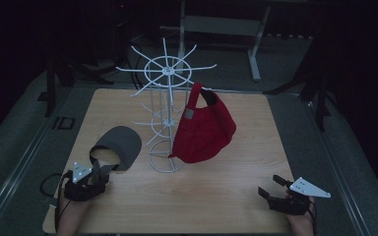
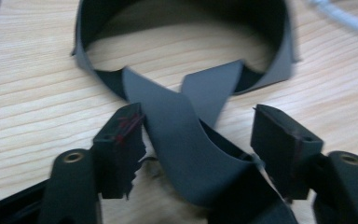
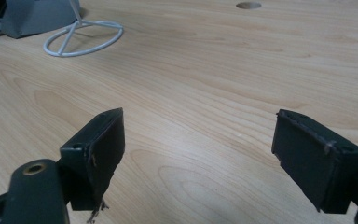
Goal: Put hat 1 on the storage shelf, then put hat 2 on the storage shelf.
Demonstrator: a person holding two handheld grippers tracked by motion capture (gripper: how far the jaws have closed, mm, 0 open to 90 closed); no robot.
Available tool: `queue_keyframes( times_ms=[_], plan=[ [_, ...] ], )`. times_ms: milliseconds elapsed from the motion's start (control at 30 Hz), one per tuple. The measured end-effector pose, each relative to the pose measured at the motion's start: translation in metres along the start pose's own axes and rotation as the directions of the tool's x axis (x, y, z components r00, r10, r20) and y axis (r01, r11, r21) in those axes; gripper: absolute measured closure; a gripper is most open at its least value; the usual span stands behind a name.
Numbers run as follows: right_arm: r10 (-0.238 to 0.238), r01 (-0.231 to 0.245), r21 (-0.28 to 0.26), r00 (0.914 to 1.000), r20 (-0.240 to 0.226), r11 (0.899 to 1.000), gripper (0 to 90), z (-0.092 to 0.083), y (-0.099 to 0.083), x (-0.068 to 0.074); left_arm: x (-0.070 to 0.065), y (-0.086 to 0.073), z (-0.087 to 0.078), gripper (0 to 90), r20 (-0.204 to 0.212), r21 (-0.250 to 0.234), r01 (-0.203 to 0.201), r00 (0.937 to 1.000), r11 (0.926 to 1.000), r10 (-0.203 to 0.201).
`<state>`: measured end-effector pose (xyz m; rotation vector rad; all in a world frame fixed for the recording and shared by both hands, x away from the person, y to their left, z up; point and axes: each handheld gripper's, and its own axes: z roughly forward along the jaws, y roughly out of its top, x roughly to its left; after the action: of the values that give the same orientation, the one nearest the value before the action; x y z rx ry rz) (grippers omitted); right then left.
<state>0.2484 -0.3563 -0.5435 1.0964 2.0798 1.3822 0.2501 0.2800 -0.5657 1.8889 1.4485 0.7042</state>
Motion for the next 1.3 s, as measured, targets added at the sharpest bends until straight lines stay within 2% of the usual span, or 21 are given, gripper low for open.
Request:
queue_keyframes(
  times_ms=[33, 67, 133, 167, 233, 267, 367, 500, 667, 733, 767, 867, 933, 1100, 1167, 1300],
  plan=[
    [0.000, 0.000, 0.000, 1.0000, 0.000, 1.000, 17.0, 0.000, 0.000, 0.000, -0.001, 0.002, 0.004, 38.4, 0.001, 0.029, 0.009, 1.0000, 0.9995, -0.009],
    [0.007, -0.007, 0.002, 1.0000, -0.004, 1.000, 17.0, 0.001, 0.000, 0.000, -0.002, 0.002, 0.005, 47.3, -0.010, 0.029, 0.002, 0.9999, 0.9996, -0.002],
    [0.011, -0.011, 0.003, 0.9999, -0.006, 1.000, 17.0, 0.001, 0.000, -0.001, -0.005, 0.003, 0.004, 59.0, -0.018, 0.035, -0.005, 0.9998, 0.9994, 0.005],
    [0.012, -0.012, 0.002, 0.9999, -0.005, 1.000, 17.0, 0.001, 0.000, -0.001, -0.006, 0.004, 0.004, 65.3, -0.038, 0.034, -0.010, 0.9992, 0.9994, 0.011],
    [0.021, -0.021, -0.004, 0.9997, -0.010, 1.000, 17.1, 0.000, 0.000, -0.002, -0.005, 0.004, 0.002, 76.5, -0.035, 0.031, -0.011, 0.9993, 0.9994, 0.012],
    [0.025, -0.025, -0.008, 0.9996, -0.010, 1.000, 17.2, 0.000, -0.001, -0.002, -0.005, 0.004, 0.001, 81.5, -0.039, 0.012, 0.000, 0.9992, 0.9999, 0.000],
    [0.024, -0.024, -0.010, 0.9997, -0.008, 1.000, 17.2, 0.000, -0.002, -0.003, 0.000, 0.006, -0.009, 84.0, 0.007, -0.050, 0.024, 0.9997, 0.9984, -0.023],
    [0.028, -0.028, -0.004, 0.9996, -0.006, 1.000, 17.2, 0.001, -0.003, -0.004, 0.003, 0.012, -0.026, 84.8, 0.062, -0.126, -0.004, 0.9980, 0.9920, 0.012],
    [0.028, -0.028, 0.001, 0.9996, -0.011, 1.000, 17.2, 0.001, -0.002, -0.002, 0.000, 0.019, -0.037, 85.1, 0.058, -0.107, -0.092, 0.9934, 0.9899, 0.099],
    [0.032, -0.032, -0.001, 0.9994, -0.010, 0.999, 17.2, 0.000, -0.002, -0.002, -0.001, 0.021, -0.043, 85.2, 0.059, -0.141, -0.102, 0.9920, 0.9848, 0.111],
    [0.029, -0.029, -0.004, 0.9995, -0.009, 1.000, 17.1, 0.000, -0.002, -0.002, -0.002, 0.023, -0.047, 85.2, 0.064, -0.167, -0.093, 0.9924, 0.9815, 0.105],
    [0.034, -0.034, -0.011, 0.9994, -0.007, 0.999, 17.2, -0.001, -0.001, -0.002, -0.004, 0.034, -0.062, 85.2, 0.066, -0.250, -0.107, 0.9896, 0.9623, 0.127],
    [0.036, -0.036, -0.011, 0.9993, -0.005, 0.999, 17.2, -0.002, -0.001, -0.003, -0.005, 0.044, -0.072, 85.2, 0.084, -0.297, -0.112, 0.9861, 0.9482, 0.143],
    [0.037, -0.037, -0.010, 0.9993, -0.003, 0.999, 17.2, -0.001, -0.001, -0.002, -0.009, 0.072, -0.097, 85.3, 0.092, -0.367, -0.146, 0.9770, 0.9185, 0.192],
    [0.036, -0.036, -0.011, 0.9994, -0.001, 0.999, 17.2, -0.002, 0.000, -0.002, -0.011, 0.083, -0.108, 85.3, 0.098, -0.400, -0.147, 0.9745, 0.9048, 0.202],
    [0.039, -0.039, -0.015, 0.9992, -0.003, 0.999, 17.2, -0.003, 0.000, -0.002, -0.016, 0.098, -0.128, 85.4, 0.079, -0.443, -0.179, 0.9683, 0.8783, 0.237]
  ],
)
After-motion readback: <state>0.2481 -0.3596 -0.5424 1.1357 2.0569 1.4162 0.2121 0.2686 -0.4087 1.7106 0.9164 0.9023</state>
